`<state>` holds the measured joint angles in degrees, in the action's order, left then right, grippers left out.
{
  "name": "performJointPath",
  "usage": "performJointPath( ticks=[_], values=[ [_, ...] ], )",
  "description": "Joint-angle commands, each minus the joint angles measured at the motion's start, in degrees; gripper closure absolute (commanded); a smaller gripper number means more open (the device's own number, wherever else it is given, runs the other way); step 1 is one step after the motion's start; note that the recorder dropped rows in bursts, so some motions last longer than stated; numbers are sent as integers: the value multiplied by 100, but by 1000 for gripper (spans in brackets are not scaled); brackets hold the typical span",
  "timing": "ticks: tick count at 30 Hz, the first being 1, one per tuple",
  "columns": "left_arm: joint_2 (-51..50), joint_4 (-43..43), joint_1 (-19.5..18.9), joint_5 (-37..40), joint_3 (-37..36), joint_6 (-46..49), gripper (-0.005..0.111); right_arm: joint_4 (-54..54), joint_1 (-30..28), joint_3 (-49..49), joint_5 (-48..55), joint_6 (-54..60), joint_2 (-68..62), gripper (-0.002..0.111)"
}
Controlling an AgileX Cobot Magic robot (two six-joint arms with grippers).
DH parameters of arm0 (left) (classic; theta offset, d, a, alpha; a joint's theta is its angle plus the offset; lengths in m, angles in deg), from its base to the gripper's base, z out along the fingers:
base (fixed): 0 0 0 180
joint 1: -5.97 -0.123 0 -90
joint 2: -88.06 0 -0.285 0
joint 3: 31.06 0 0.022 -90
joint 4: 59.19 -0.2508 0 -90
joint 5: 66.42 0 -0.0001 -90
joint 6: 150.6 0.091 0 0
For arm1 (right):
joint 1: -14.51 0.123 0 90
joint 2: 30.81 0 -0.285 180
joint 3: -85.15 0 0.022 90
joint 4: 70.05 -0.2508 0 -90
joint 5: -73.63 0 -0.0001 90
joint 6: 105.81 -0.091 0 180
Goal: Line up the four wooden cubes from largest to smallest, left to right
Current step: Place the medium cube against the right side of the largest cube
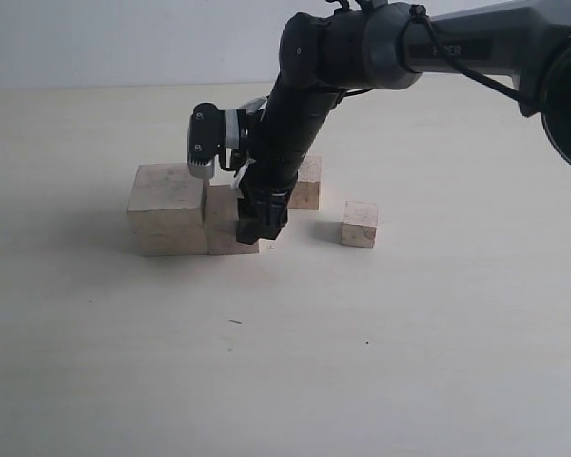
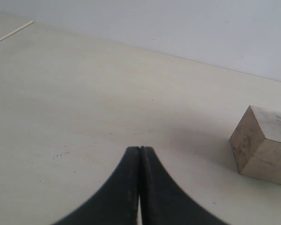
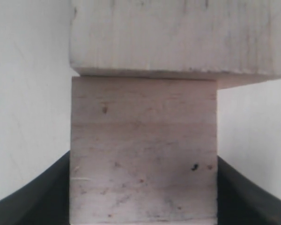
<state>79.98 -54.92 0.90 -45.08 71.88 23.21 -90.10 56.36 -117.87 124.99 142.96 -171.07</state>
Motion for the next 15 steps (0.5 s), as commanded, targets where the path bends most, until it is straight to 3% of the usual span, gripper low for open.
performJointPath(
  ticks=[1, 15],
  values=[
    [30, 49, 1, -48, -16, -7, 107, 312, 1, 116, -355, 14, -277, 108],
    [30, 49, 1, -48, -16, -7, 107, 312, 1, 116, -464, 14, -336, 108]
  ],
)
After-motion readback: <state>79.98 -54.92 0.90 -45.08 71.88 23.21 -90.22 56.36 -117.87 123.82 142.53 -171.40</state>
